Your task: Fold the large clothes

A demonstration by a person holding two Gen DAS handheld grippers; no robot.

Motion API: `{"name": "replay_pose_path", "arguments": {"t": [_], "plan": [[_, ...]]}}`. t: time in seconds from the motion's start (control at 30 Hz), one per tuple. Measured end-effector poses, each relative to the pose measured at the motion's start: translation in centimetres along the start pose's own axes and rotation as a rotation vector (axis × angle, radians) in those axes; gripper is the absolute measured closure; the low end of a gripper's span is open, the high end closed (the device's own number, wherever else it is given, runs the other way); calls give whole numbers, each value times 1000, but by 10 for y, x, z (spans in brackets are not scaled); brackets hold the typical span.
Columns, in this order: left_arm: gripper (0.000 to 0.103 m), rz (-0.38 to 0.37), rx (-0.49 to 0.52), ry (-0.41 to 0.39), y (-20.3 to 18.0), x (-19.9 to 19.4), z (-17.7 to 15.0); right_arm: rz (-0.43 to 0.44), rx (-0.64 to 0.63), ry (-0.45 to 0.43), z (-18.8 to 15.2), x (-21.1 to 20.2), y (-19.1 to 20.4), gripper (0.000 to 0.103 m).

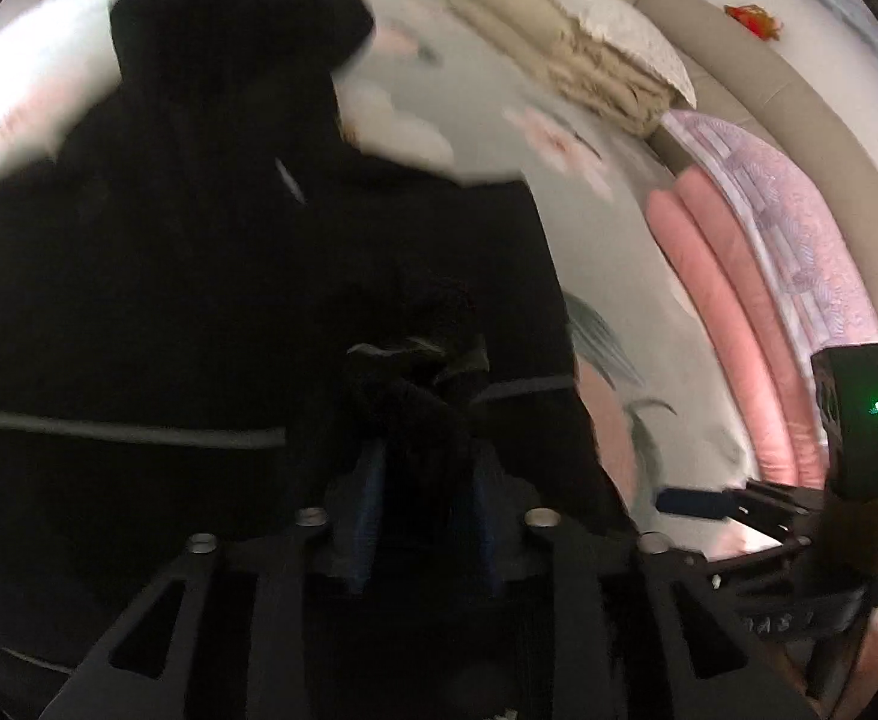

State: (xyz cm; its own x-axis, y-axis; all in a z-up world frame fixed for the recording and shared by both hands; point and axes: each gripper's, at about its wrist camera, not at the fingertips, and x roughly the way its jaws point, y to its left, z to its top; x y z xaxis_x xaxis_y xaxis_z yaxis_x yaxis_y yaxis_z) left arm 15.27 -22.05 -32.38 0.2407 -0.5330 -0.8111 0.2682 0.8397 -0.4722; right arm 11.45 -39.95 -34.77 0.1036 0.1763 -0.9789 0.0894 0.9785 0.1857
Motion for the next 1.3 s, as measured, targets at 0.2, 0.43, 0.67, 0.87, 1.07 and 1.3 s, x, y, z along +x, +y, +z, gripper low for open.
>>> {"name": "replay_pose_path", "arguments": {"t": [0.2, 0.43, 0.67, 0.87, 1.07, 1.3], "plan": [[53, -51, -32, 35, -17, -18, -20, 75, -1, -33, 9, -15, -21, 19], [53, 5, -112, -23, 5, -82, -52, 182, -67, -78, 33, -33, 9, 19], [53, 120, -249, -84, 72, -132, -71, 229, -74, -45, 55, 10, 63, 19], [53, 179, -271, -142, 108, -162, -68, 276, 11, -31, 58, 29, 70, 56], [53, 253, -250, -191, 134, -177, -43, 155, -26, -114, 48, -4, 92, 78], [53, 321, -221, -117, 175, -148, -2, 5, 66, -237, 50, -59, 54, 79]]}}
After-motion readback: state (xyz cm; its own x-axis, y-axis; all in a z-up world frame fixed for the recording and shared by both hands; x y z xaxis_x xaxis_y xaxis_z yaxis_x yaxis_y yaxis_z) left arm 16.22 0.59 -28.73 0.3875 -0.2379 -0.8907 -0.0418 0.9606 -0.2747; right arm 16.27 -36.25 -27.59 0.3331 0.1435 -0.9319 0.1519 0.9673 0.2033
